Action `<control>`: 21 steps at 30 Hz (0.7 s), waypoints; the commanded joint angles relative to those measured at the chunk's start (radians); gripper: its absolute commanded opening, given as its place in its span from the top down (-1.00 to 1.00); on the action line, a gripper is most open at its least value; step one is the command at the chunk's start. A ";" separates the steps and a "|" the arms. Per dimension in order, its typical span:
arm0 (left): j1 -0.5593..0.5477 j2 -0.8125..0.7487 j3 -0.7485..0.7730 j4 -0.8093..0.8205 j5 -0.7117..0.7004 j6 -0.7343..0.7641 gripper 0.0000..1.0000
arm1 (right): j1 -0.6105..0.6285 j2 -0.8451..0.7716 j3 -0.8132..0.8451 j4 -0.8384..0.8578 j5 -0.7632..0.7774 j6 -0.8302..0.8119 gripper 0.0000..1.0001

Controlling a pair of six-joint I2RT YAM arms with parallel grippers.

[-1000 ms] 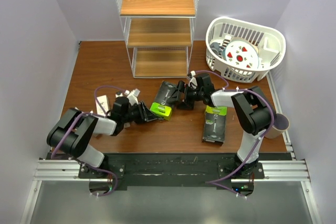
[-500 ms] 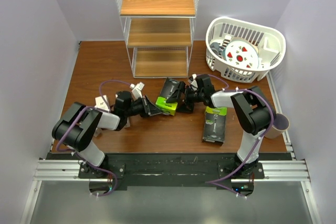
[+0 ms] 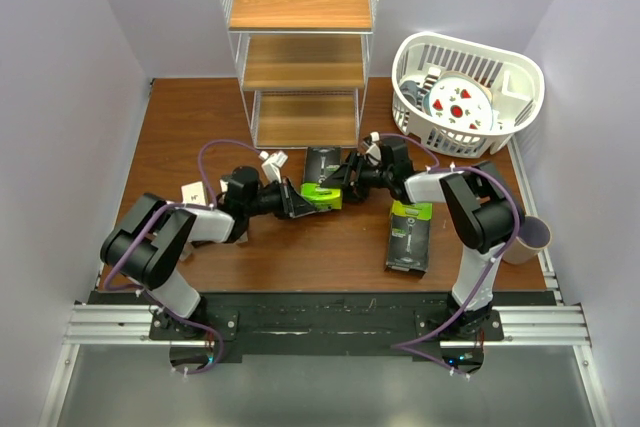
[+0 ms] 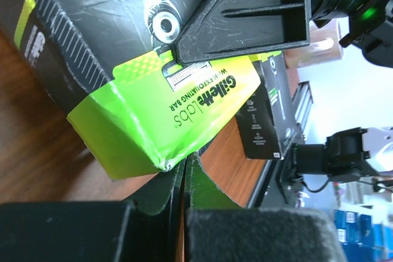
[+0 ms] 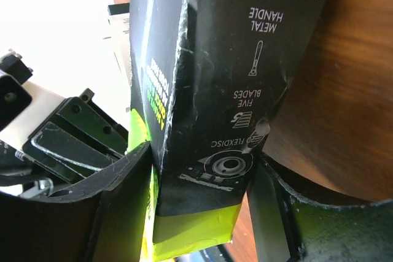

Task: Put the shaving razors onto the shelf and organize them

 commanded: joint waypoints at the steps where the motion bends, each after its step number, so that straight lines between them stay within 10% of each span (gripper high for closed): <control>1: -0.022 -0.009 0.096 0.043 0.031 0.093 1.00 | 0.011 -0.047 0.041 0.078 -0.032 -0.103 0.02; 13: -0.022 0.123 0.284 -0.017 -0.114 0.137 1.00 | -0.061 0.069 0.195 0.073 -0.014 -0.155 0.02; 21: -0.034 0.309 0.488 -0.060 -0.309 0.185 1.00 | -0.119 0.105 0.292 -0.140 0.040 -0.278 -0.70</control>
